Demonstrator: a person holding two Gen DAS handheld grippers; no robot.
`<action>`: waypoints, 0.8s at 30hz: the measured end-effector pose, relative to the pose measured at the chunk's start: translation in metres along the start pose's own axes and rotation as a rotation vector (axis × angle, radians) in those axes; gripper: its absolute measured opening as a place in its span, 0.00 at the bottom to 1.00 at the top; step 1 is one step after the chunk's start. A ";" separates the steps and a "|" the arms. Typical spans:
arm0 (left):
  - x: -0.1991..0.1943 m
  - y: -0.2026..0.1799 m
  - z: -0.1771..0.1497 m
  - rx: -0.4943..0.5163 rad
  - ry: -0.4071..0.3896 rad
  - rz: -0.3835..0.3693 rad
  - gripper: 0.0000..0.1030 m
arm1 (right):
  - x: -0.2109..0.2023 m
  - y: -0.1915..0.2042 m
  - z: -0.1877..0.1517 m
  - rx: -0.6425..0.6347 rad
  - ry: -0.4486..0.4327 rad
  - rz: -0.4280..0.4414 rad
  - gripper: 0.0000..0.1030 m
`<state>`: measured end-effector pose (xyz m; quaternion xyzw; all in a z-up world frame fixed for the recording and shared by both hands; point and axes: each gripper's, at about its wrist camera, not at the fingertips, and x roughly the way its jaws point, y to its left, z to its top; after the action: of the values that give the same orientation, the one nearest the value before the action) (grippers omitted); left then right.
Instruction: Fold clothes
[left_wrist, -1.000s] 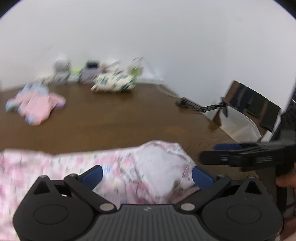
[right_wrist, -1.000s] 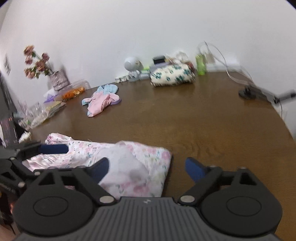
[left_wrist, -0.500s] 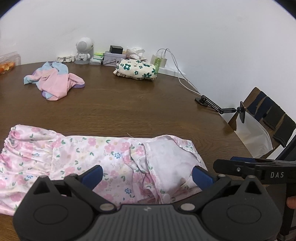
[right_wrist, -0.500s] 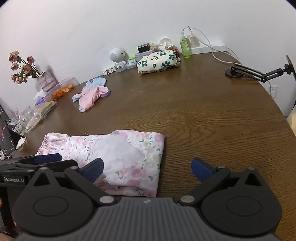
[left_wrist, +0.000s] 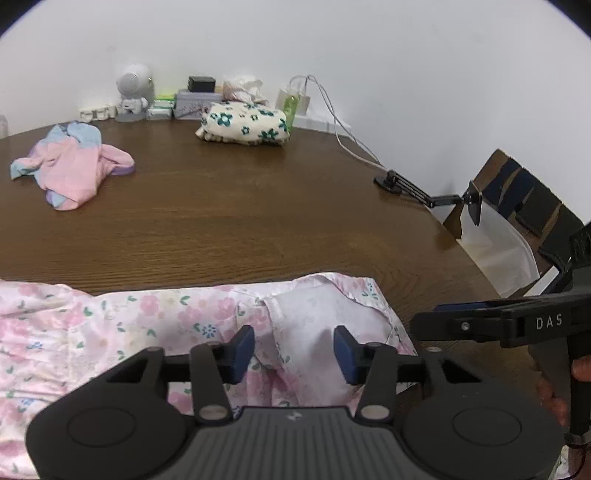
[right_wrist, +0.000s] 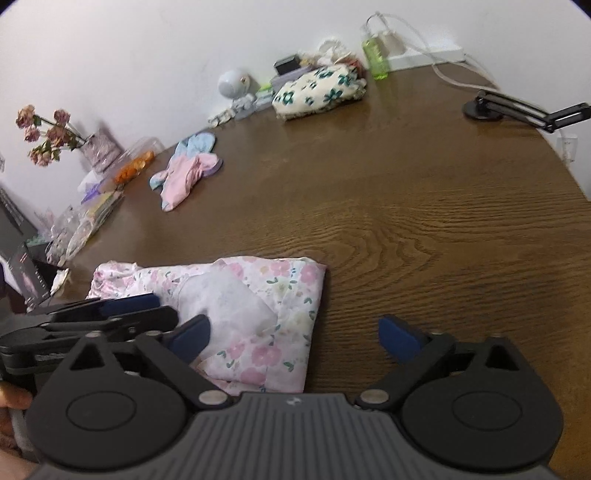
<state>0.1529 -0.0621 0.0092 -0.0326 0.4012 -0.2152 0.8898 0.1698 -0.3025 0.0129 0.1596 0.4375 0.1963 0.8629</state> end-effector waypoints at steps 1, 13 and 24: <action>0.003 0.000 0.000 0.005 0.003 0.004 0.38 | 0.003 0.000 0.001 0.002 0.012 0.007 0.80; 0.021 0.013 -0.014 0.030 0.011 0.017 0.22 | 0.022 -0.011 -0.004 0.078 0.051 0.099 0.47; 0.021 0.018 -0.015 0.019 0.005 -0.007 0.22 | 0.022 -0.041 -0.012 0.288 0.036 0.215 0.39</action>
<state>0.1606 -0.0528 -0.0194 -0.0253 0.4014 -0.2223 0.8882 0.1800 -0.3263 -0.0278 0.3239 0.4570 0.2256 0.7971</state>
